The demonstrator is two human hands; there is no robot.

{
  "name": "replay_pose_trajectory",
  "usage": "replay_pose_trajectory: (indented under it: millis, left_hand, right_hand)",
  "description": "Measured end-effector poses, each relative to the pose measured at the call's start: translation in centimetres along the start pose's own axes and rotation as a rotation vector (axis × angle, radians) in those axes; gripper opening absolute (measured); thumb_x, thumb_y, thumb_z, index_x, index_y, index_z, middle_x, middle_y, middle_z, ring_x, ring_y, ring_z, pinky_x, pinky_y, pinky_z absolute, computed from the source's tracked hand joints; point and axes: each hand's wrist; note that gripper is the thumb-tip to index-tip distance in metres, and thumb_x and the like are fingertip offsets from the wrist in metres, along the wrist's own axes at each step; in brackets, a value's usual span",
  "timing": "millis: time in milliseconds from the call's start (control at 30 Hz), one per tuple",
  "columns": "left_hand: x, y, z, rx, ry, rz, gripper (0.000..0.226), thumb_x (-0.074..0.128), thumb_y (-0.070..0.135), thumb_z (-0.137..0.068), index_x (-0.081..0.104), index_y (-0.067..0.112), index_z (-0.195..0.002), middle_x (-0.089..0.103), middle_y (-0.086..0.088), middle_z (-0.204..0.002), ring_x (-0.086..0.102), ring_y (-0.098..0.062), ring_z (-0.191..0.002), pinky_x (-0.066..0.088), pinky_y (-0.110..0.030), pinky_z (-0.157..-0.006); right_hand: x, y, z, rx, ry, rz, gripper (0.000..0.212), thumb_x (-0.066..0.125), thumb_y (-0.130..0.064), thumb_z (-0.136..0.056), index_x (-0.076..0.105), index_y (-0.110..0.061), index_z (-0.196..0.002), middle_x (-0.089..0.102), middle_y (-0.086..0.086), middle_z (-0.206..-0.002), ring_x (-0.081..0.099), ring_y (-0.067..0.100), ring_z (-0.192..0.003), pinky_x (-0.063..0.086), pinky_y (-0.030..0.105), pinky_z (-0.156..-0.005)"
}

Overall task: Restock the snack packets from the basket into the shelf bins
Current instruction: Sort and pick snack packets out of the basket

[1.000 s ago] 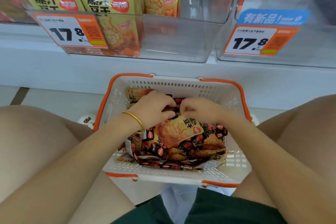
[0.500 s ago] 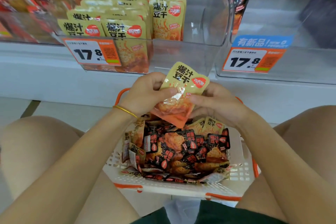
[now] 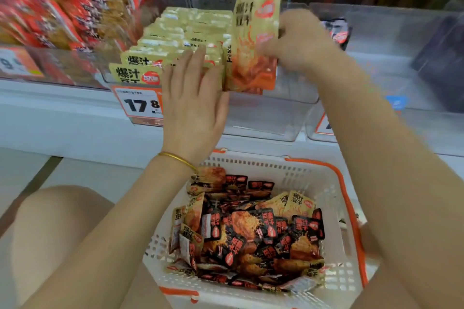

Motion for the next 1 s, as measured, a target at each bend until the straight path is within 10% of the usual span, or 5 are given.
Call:
replay_pose_trajectory:
  millis: [500, 767, 900, 1000]
  left_hand:
    - [2.0, -0.6, 0.5, 0.061, -0.024, -0.127, 0.043, 0.038, 0.029, -0.099, 0.048, 0.012, -0.137, 0.027, -0.021, -0.151, 0.020, -0.037, -0.142, 0.008, -0.056, -0.116]
    - [1.3, 0.3, 1.1, 0.088, 0.053, -0.027, 0.038, 0.043, 0.018, -0.096, 0.053, 0.007, -0.130, 0.031, -0.023, -0.149, 0.024, -0.038, -0.140, 0.013, -0.056, -0.115]
    - [0.6, 1.3, 2.6, 0.157, 0.138, 0.025, 0.030, 0.048, 0.011, -0.090, 0.060, 0.006, -0.118, 0.052, -0.016, -0.134, 0.042, -0.033, -0.119, 0.034, -0.049, -0.098]
    - [1.5, 1.4, 5.1, 0.244, -0.027, 0.046, 0.022, 0.052, 0.011, -0.088, 0.063, 0.008, -0.106, 0.062, -0.010, -0.116, 0.048, -0.031, -0.102, 0.038, -0.043, -0.081]
  right_hand:
    - [5.3, 2.8, -3.5, 0.214, -0.323, 0.364, 0.049, 0.061, -0.046, -0.087, 0.061, -0.006, -0.116, 0.066, 0.011, -0.110, 0.063, 0.028, -0.102, 0.051, 0.035, -0.090]
    - [2.8, 1.2, -1.6, 0.183, -0.140, 0.349, 0.047, 0.067, -0.042, -0.084, 0.046, -0.009, -0.058, 0.046, 0.000, -0.030, 0.044, 0.014, -0.053, 0.040, 0.026, -0.056]
    - [0.0, -0.5, 3.5, 0.012, 0.045, 0.230, 0.036, 0.065, -0.037, -0.086, 0.063, -0.005, -0.068, 0.061, 0.005, -0.052, 0.055, 0.018, -0.055, 0.047, 0.026, -0.059]
    - [1.3, 1.3, 9.7, 0.029, -0.156, 0.055, 0.034, 0.067, -0.031, -0.085, 0.060, -0.008, -0.061, 0.064, 0.007, -0.056, 0.057, 0.010, -0.046, 0.041, 0.016, -0.046]
Point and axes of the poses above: each hand's wrist, its own z-axis away from the middle knuckle, its own x-axis out of the palm, y = z × x
